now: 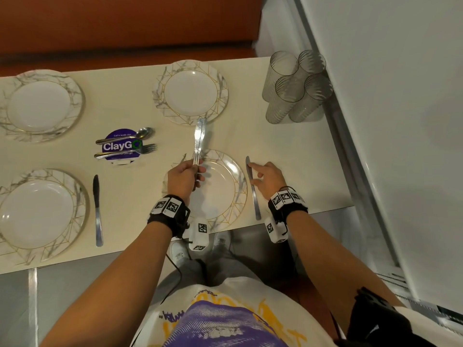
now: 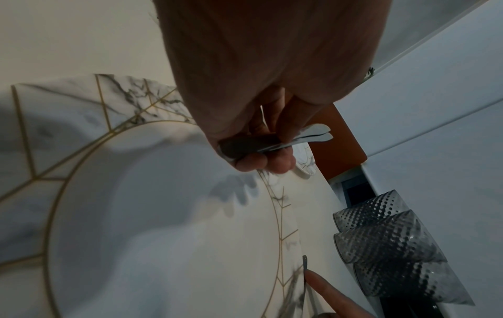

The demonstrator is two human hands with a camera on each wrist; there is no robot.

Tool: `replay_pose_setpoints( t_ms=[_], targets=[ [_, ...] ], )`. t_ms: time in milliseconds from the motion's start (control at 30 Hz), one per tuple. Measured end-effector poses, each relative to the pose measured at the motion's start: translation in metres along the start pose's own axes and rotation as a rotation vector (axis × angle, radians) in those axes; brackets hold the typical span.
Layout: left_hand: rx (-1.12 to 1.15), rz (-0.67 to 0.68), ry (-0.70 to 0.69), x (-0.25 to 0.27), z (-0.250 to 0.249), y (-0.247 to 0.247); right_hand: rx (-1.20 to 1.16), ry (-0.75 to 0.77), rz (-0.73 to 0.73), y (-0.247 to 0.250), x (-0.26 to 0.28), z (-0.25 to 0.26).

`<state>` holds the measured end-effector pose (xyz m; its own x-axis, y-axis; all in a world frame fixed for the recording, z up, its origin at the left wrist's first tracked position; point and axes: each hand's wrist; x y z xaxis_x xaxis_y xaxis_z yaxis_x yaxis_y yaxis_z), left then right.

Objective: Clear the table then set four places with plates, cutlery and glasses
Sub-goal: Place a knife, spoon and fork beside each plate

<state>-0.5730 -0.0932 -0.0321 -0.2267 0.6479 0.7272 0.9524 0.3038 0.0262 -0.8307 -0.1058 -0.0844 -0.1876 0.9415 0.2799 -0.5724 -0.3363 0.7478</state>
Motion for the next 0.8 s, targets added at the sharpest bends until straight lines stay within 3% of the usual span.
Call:
replay_pose_setpoints(
  t_ms=[200,400,633,800],
  targets=[
    [0.027,0.032,0.023,0.000,0.001,0.001,-0.035,0.022,-0.030,0.002,0.000,0.001],
    [-0.021,0.065,0.016,0.002,-0.004,0.002,-0.121,0.034,-0.188,0.016,-0.014,0.019],
    [-0.128,0.128,-0.103,0.001,-0.020,0.017,-0.364,0.073,-0.296,0.037,-0.061,0.102],
    [-0.173,0.179,-0.114,-0.006,-0.039,0.044,-0.511,0.061,-0.200,0.047,-0.096,0.169]
  ],
)
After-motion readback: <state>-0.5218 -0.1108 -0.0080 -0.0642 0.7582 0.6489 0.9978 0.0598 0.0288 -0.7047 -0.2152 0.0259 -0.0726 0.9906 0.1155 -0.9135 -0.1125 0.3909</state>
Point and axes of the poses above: each hand's wrist, its own x-axis away from the middle knuckle, its own y-axis out of the back of the hand, z = x × y, and after that the axes turned 10 degrees about y, right-handed
